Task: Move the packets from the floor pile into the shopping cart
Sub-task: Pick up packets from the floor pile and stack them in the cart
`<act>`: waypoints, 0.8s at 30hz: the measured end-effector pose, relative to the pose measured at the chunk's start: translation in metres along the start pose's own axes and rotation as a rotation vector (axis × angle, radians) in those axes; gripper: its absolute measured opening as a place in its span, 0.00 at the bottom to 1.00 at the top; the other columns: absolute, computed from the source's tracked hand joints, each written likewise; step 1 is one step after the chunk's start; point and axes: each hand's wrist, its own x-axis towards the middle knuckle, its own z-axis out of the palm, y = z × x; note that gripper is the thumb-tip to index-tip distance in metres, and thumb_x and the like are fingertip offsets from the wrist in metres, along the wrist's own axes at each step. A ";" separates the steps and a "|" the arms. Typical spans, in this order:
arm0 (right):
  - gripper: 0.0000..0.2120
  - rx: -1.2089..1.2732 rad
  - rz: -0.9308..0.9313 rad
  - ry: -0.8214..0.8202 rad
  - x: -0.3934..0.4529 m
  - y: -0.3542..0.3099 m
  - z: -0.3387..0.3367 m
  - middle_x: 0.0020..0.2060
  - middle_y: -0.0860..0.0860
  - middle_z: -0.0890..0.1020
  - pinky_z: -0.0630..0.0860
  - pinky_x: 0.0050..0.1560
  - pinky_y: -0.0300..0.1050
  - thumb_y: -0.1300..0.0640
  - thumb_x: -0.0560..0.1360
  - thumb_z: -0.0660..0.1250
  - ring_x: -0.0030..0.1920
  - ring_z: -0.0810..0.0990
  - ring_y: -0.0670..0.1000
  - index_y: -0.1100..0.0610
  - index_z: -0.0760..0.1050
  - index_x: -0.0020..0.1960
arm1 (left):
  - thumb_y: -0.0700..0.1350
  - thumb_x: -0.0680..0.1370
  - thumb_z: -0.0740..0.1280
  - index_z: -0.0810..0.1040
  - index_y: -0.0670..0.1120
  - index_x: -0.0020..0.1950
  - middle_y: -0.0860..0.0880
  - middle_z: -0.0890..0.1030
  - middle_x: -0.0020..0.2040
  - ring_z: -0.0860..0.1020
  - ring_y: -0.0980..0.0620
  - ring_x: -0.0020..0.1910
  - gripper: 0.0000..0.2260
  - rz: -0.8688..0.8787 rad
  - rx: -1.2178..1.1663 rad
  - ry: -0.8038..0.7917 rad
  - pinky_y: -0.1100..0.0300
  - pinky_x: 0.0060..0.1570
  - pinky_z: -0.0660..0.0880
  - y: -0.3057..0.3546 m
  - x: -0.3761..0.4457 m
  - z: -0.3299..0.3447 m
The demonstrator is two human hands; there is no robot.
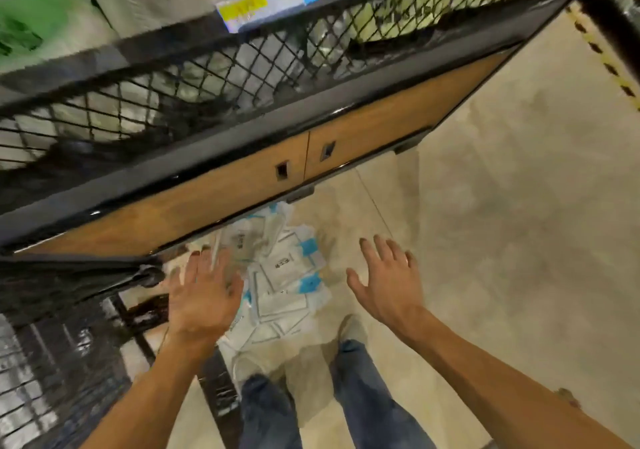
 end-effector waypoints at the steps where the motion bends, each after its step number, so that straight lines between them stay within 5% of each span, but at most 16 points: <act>1: 0.34 -0.003 0.010 -0.026 0.014 0.002 0.029 0.73 0.56 0.75 0.70 0.69 0.65 0.35 0.77 0.53 0.71 0.74 0.62 0.52 0.71 0.76 | 0.59 0.83 0.52 0.60 0.51 0.82 0.43 0.66 0.79 0.64 0.42 0.77 0.28 -0.004 0.018 -0.021 0.39 0.75 0.59 0.000 0.018 0.026; 5: 0.37 -0.037 0.014 -0.136 0.065 -0.004 0.143 0.81 0.55 0.63 0.59 0.76 0.64 0.34 0.79 0.41 0.79 0.63 0.61 0.51 0.58 0.83 | 0.59 0.84 0.51 0.54 0.52 0.83 0.47 0.57 0.83 0.56 0.46 0.81 0.29 -0.015 0.056 -0.047 0.44 0.78 0.52 -0.007 0.092 0.131; 8: 0.36 -0.012 0.031 -0.116 0.101 -0.011 0.226 0.77 0.58 0.70 0.66 0.72 0.67 0.35 0.79 0.45 0.75 0.69 0.63 0.54 0.65 0.80 | 0.59 0.83 0.51 0.54 0.52 0.83 0.47 0.56 0.83 0.56 0.47 0.80 0.29 -0.047 0.108 -0.044 0.46 0.77 0.54 -0.016 0.143 0.206; 12: 0.33 0.003 0.019 -0.205 0.151 -0.017 0.326 0.82 0.55 0.58 0.57 0.77 0.63 0.36 0.83 0.51 0.80 0.58 0.60 0.51 0.54 0.83 | 0.58 0.82 0.52 0.63 0.48 0.80 0.41 0.65 0.77 0.64 0.41 0.75 0.28 0.024 0.088 0.026 0.42 0.71 0.61 -0.030 0.206 0.295; 16: 0.32 -0.011 0.027 -0.206 0.194 -0.027 0.417 0.82 0.55 0.58 0.60 0.77 0.62 0.37 0.84 0.50 0.80 0.58 0.60 0.50 0.51 0.83 | 0.57 0.83 0.53 0.62 0.47 0.80 0.39 0.65 0.77 0.64 0.39 0.75 0.27 0.043 0.125 0.042 0.41 0.71 0.62 -0.036 0.266 0.363; 20: 0.28 -0.023 0.041 -0.156 0.225 -0.047 0.486 0.72 0.56 0.68 0.71 0.64 0.61 0.38 0.84 0.50 0.68 0.69 0.59 0.53 0.60 0.77 | 0.57 0.84 0.52 0.60 0.51 0.80 0.40 0.62 0.78 0.64 0.38 0.74 0.26 0.064 0.185 0.079 0.38 0.69 0.63 -0.054 0.322 0.402; 24: 0.28 0.095 0.175 -0.078 0.239 -0.068 0.517 0.59 0.57 0.73 0.70 0.57 0.58 0.31 0.81 0.50 0.59 0.72 0.59 0.52 0.68 0.67 | 0.60 0.83 0.51 0.67 0.50 0.73 0.36 0.69 0.69 0.69 0.32 0.66 0.23 0.038 0.026 0.097 0.36 0.64 0.68 -0.064 0.361 0.425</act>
